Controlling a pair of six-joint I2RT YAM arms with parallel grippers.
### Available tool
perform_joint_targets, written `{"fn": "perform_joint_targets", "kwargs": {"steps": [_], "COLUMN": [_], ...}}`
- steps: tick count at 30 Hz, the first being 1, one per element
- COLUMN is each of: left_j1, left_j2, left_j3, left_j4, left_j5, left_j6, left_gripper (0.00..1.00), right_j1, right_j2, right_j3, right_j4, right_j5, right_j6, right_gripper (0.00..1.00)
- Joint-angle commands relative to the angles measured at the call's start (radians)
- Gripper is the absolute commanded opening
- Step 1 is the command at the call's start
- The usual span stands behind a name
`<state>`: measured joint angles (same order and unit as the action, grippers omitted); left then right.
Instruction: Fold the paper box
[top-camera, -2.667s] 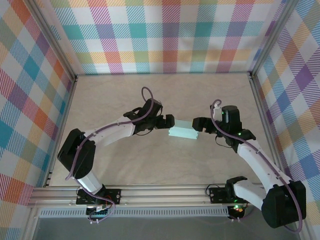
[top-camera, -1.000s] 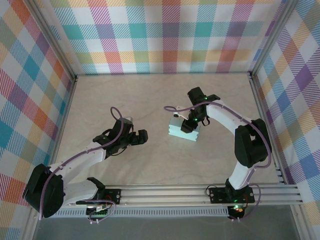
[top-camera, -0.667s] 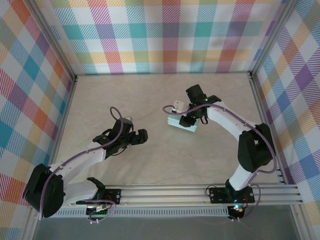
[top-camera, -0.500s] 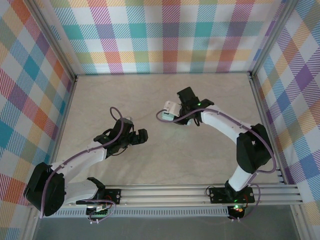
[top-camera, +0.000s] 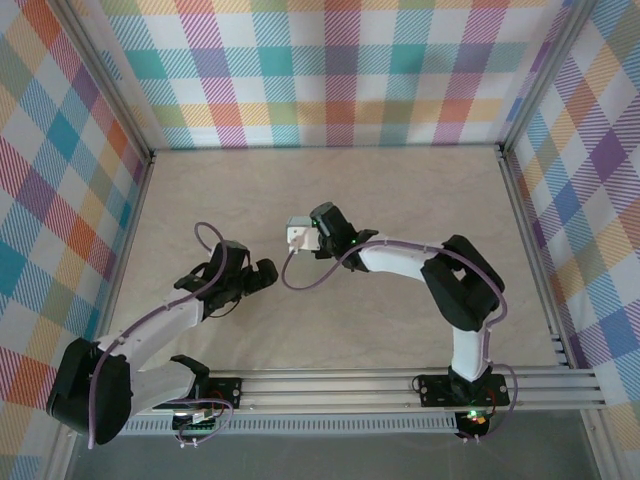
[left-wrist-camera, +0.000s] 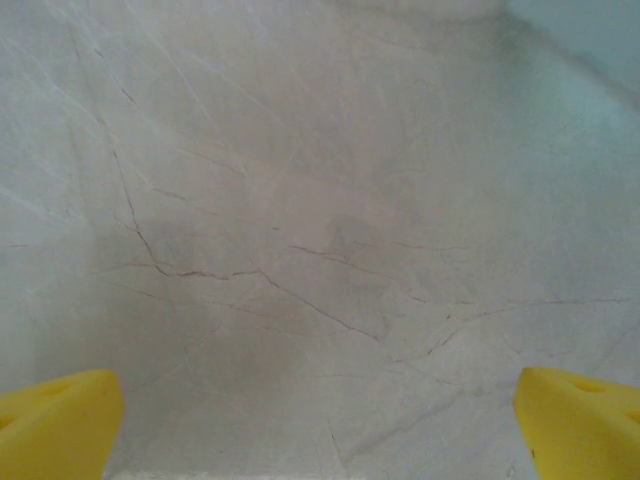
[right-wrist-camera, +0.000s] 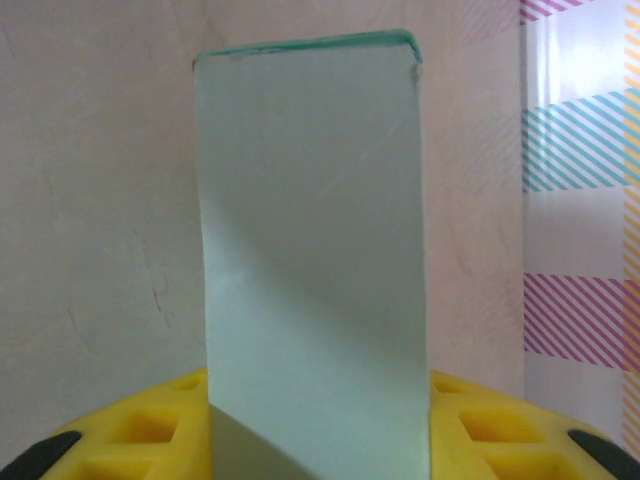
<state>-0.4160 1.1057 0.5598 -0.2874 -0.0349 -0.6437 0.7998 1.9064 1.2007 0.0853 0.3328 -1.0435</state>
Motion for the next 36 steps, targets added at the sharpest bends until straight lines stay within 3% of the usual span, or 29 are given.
{"fn": "perform_joint_targets", "kwargs": {"steps": [1, 3, 7, 11, 15, 24, 29, 31, 36], "left_j1": [0.024, 0.025, 0.025, 0.026, 0.028, 0.033, 0.041, 0.045, 0.049], "left_j2": [-0.025, -0.027, -0.029, -0.027, -0.030, -0.033, -0.085, -0.096, -0.127], "left_j3": [-0.017, -0.018, -0.021, -0.024, -0.025, -0.032, -0.043, -0.035, -0.039], "left_j4": [-0.030, -0.030, -0.028, -0.018, -0.018, 0.031, 0.115, 0.142, 0.242], "left_j5": [0.009, 0.010, 0.015, 0.029, 0.029, 0.053, 0.029, 0.002, -0.146], "left_j6": [-0.007, -0.007, -0.005, 0.002, 0.006, 0.025, 0.074, 0.108, 0.223], "left_gripper": [1.00, 1.00, 1.00, 1.00, 1.00, 1.00, 1.00, 1.00, 1.00], "right_j1": [-0.001, -0.001, -0.001, -0.005, -0.016, -0.034, -0.075, -0.085, -0.139], "right_j2": [0.030, 0.047, 0.054, 0.066, 0.091, 0.067, -0.054, -0.100, -0.301], "right_j3": [-0.006, -0.005, -0.001, 0.014, 0.032, 0.051, 0.105, 0.102, -0.033], "right_j4": [0.113, 0.132, 0.124, 0.113, 0.134, 0.015, -0.346, -0.417, -0.291], "right_j5": [0.074, 0.094, 0.090, 0.087, 0.092, -0.017, -0.325, -0.389, -0.494], "right_j6": [-0.037, -0.029, -0.013, -0.008, -0.026, 0.024, 0.170, 0.200, 0.357], "right_gripper": [0.41, 0.43, 0.54, 0.83, 1.00, 1.00, 1.00, 1.00, 1.00]}}
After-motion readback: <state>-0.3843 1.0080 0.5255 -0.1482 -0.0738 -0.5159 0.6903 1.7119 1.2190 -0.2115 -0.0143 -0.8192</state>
